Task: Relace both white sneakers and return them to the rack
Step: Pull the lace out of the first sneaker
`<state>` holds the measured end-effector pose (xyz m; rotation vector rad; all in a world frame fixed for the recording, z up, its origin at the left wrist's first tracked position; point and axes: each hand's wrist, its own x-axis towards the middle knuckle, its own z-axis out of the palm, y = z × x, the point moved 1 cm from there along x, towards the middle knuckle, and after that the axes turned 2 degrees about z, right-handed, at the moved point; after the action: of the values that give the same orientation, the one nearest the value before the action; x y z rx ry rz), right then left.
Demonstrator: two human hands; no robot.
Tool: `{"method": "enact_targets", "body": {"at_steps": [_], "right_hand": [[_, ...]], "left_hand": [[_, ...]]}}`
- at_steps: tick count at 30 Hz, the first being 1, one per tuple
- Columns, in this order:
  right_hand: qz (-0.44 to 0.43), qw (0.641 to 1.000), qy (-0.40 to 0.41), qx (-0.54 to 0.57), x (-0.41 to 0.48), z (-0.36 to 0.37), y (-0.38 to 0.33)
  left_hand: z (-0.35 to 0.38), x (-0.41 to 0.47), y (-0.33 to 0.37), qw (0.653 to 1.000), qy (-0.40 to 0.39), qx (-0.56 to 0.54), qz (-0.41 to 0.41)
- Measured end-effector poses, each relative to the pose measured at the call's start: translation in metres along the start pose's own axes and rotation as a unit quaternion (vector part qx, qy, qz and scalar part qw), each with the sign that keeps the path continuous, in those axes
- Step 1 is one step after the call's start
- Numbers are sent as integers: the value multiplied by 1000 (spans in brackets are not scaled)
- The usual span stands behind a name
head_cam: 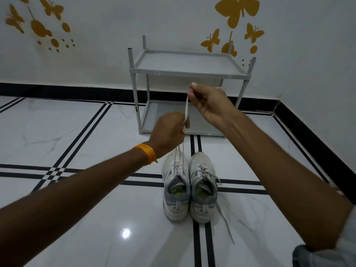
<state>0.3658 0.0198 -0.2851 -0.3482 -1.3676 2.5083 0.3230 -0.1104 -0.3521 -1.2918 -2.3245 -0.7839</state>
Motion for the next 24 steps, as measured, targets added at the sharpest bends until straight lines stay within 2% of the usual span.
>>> {"method": "enact_targets", "body": {"at_steps": [3, 6, 8, 10, 12, 14, 15, 16, 17, 18, 19, 20, 22, 24], "right_hand": [[23, 996, 50, 76, 5, -17, 14], [49, 988, 84, 117, 10, -26, 24], [69, 984, 110, 120, 15, -31, 31], [95, 981, 136, 101, 18, -37, 38], [122, 977, 156, 74, 20, -44, 49], [140, 974, 171, 57, 21, -52, 61], [144, 972, 178, 45, 21, -55, 67], [148, 971, 184, 25, 21, -59, 71], [155, 970, 186, -5, 20, -61, 75], [162, 968, 188, -41, 18, -62, 77], [167, 965, 188, -76, 14, -63, 78], [163, 963, 188, -108, 9, -61, 78], [118, 962, 170, -176, 0, -54, 72], [65, 952, 115, -277, -12, -43, 59]], "left_hand": [[0, -6, -11, 997, 60, 27, 44], [-1, -7, -16, 995, 76, 23, 63], [-1, -7, -16, 992, 83, 35, 88], [-2, -6, -15, 981, 90, 69, 155], [0, -6, -15, 975, 70, 91, 192], [2, -3, -13, 990, 39, 58, 125], [2, -1, -12, 999, 10, 5, 38], [0, 3, -10, 993, -44, -78, -75], [-2, 6, -10, 958, -120, -177, -189], [-6, 9, -9, 902, -197, -259, -284], [-8, 11, -9, 851, -257, -308, -340], [-11, 13, -10, 821, -288, -335, -362], [-13, 17, -12, 792, -295, -380, -375], [-13, 20, -14, 783, -276, -401, -387]]}}
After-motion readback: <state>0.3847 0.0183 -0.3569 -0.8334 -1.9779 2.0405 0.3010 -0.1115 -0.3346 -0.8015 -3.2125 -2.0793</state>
